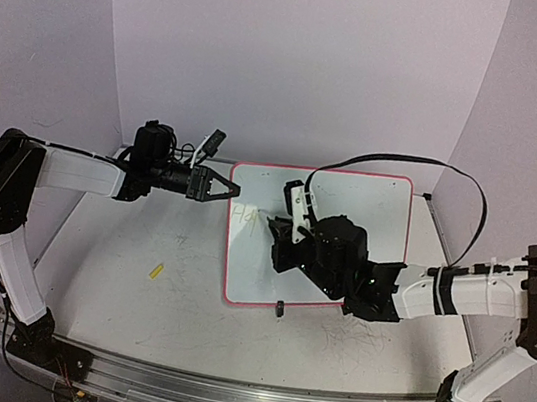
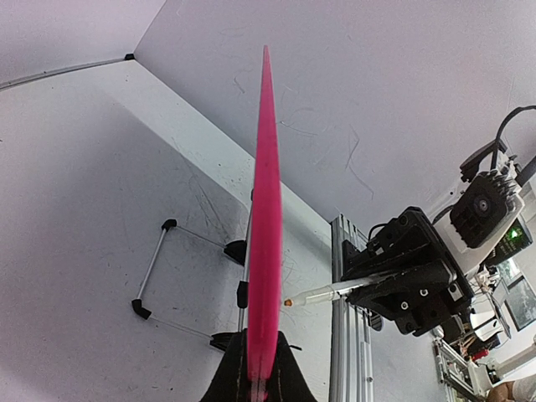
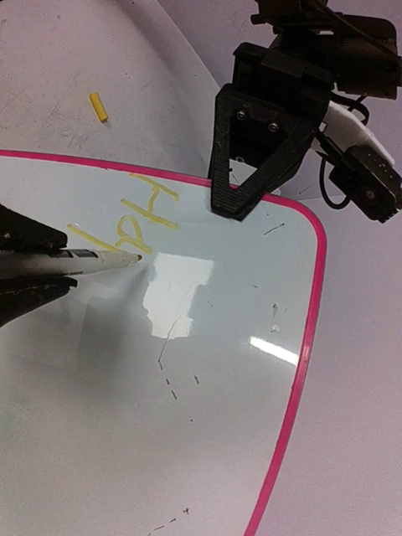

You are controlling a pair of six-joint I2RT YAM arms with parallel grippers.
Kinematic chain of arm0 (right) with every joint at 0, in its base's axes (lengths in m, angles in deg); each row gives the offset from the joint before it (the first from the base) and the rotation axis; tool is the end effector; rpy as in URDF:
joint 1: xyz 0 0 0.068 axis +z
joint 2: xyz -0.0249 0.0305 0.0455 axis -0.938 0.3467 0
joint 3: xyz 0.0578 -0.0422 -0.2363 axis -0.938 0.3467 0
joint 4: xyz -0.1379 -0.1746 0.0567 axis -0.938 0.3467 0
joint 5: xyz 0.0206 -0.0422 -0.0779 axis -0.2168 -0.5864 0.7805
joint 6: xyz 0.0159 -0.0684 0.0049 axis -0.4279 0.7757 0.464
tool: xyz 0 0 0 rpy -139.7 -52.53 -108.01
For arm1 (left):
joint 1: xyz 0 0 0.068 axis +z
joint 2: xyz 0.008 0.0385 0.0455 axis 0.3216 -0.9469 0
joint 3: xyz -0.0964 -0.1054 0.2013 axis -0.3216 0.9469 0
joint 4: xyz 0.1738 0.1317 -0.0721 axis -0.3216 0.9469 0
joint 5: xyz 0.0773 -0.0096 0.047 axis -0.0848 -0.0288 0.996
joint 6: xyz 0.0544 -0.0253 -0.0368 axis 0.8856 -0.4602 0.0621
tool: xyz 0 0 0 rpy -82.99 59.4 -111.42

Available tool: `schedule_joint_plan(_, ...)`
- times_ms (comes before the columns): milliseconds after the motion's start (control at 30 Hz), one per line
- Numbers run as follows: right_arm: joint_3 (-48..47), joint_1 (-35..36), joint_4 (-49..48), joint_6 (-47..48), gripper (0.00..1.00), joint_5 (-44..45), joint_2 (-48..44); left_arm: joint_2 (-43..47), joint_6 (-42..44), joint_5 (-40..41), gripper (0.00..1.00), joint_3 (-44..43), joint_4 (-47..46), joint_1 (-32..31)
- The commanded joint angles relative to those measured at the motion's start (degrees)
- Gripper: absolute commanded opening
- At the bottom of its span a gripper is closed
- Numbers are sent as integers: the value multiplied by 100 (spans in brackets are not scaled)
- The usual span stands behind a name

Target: Write a sentence on the whiteboard

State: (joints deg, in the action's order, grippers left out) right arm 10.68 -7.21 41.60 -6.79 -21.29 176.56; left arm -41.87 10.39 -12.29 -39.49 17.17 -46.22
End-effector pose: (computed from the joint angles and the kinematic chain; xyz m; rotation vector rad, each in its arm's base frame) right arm 0.1816 0.3044 0.2451 -0.6062 1.6604 0.5450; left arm 0.3019 -0.2122 0.2404 0.8460 1.7901 -1.5243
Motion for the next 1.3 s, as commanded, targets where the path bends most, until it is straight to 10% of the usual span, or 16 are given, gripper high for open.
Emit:
schedule_joint_plan(0, -271, -29, -286, 97, 0, 61, 162, 286, -36, -296, 0, -32, -163, -93)
schedule_joint_plan(1267, 160, -97, 91, -260, 0, 450, -41, 289, -31, -287, 0, -15, -163, -95)
